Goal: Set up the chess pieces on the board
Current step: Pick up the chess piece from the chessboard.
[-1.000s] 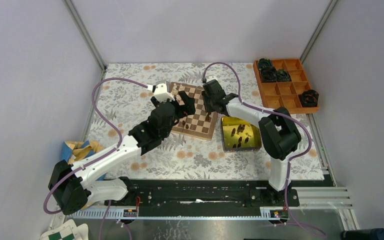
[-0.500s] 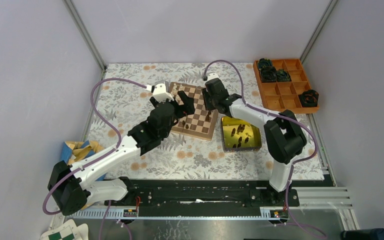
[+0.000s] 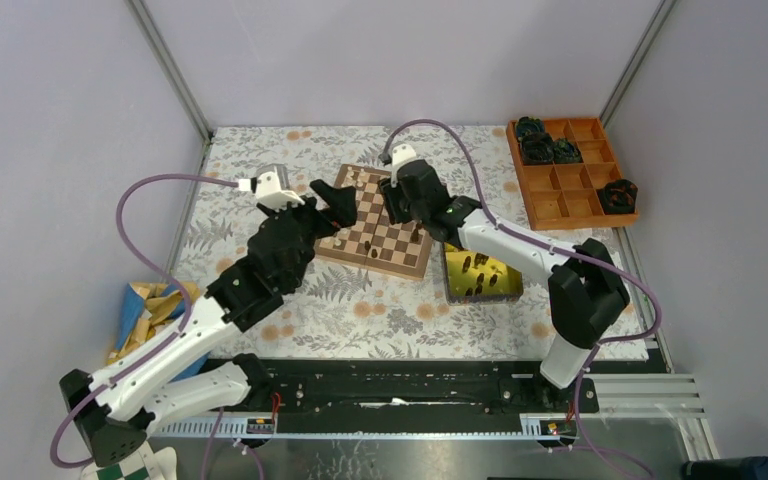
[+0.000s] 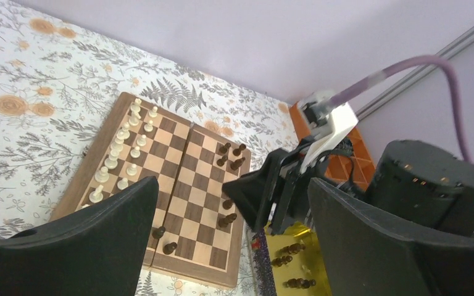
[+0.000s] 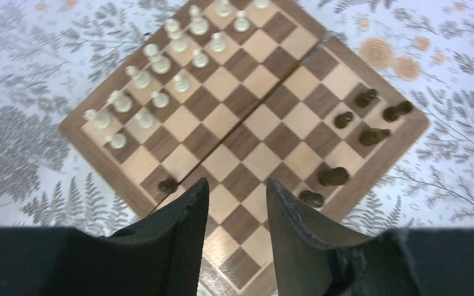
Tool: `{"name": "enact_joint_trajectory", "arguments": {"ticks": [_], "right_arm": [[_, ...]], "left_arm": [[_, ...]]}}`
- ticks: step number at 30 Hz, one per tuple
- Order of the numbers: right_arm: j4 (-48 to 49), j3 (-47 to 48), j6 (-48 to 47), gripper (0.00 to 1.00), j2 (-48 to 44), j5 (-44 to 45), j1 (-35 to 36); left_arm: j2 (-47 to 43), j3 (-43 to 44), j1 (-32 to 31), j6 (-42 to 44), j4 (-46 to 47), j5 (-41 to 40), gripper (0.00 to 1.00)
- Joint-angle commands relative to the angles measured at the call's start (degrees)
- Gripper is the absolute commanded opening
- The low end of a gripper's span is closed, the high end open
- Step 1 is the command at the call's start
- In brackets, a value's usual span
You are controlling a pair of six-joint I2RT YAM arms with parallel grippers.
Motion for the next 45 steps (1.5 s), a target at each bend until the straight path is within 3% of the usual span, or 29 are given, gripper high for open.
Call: {"name": "enact_joint_trajectory", "arguments": {"ticks": [1,8,25,45], "right_arm": [[1.19,3.27,-2.77,0.47,1.43,-2.71,3.62],[2.13,4.77,-3.66,0.5,7.33,-5.47,6.79],[1.2,8.23,-4.28,0.52,16.01,-7.94,7.14],[-0.27,9.63,-4.23,0.41,18.4,-6.84,7.18]], "left_arm": [[-4.04,0.39,-0.24,-0.47,-4.01,-3.05,0.99],[-6.03,0.42,-0.27,-0.38,-6.68,-3.63,0.99],[-7.07,-0.79,-0.24,0.19,-6.05,-4.11,0.99],[-7.36,-1.6,-0.23,1.02,-5.12,-4.38,0.99]]}}
